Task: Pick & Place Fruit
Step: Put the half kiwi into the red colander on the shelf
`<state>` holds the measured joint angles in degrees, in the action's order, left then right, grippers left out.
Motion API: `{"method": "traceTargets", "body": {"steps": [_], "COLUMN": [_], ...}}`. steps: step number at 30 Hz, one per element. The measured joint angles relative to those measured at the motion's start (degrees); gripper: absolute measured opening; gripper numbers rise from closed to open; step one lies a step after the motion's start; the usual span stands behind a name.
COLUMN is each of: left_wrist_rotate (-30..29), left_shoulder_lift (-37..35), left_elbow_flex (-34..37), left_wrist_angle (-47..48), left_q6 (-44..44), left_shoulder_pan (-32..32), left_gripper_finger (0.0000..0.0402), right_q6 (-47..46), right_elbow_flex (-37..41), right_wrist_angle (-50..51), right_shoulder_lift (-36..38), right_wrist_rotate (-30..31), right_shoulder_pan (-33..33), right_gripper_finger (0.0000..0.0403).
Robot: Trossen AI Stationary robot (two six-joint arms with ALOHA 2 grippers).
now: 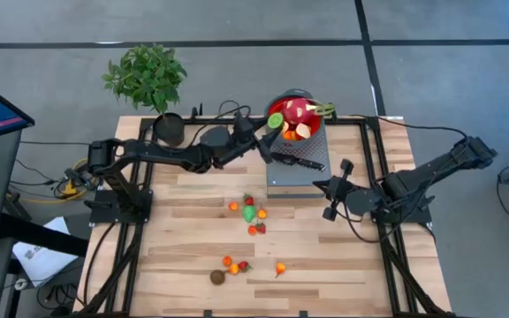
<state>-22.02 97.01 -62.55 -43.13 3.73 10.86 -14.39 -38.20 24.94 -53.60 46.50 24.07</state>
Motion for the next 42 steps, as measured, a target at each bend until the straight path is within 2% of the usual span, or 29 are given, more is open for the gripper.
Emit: {"method": "traceTargets", "body": {"steps": [8, 12, 18, 21, 31, 42], "left_wrist_rotate": [0.0, 0.0, 2.3, 3.4, -4.7, -4.5], "left_shoulder_lift": [0.7, 4.0, 9.5, 10.5, 10.4, 10.4], "left_elbow_flex": [-0.6, -0.6, -6.2, -8.4, -9.4, -9.4], "left_wrist_angle": [1.0, -1.1, -2.0, 1.1, 9.0, 9.2], "left_q6": [1.5, 3.0, 2.6, 2.6, 2.7, 3.0], "left_shoulder_pan": [0.9, 0.7, 0.9, 1.1, 1.1, 0.9], "left_gripper_finger": [0.0218, 0.0218, 0.0218, 0.0218, 0.0218, 0.0226], "right_q6": [0.0, 0.0, -0.1, -0.2, 0.9, 1.0], "right_elbow_flex": [0.0, 0.0, 0.0, 0.0, 0.0, 0.0], "right_wrist_angle": [-1.5, -1.6, -1.6, -1.6, -1.3, -1.3], "right_shoulder_lift": [0.0, 0.0, 0.0, 0.0, 0.0, 0.0], "right_wrist_rotate": [0.0, 0.0, 0.0, 0.0, -0.1, -0.1], "right_shoulder_pan": [-2.2, -2.6, -2.9, -2.8, -2.7, -2.7], "right_gripper_finger": [0.0000, 0.0000, 0.0000, 0.0000, 0.0000, 0.0000]}}
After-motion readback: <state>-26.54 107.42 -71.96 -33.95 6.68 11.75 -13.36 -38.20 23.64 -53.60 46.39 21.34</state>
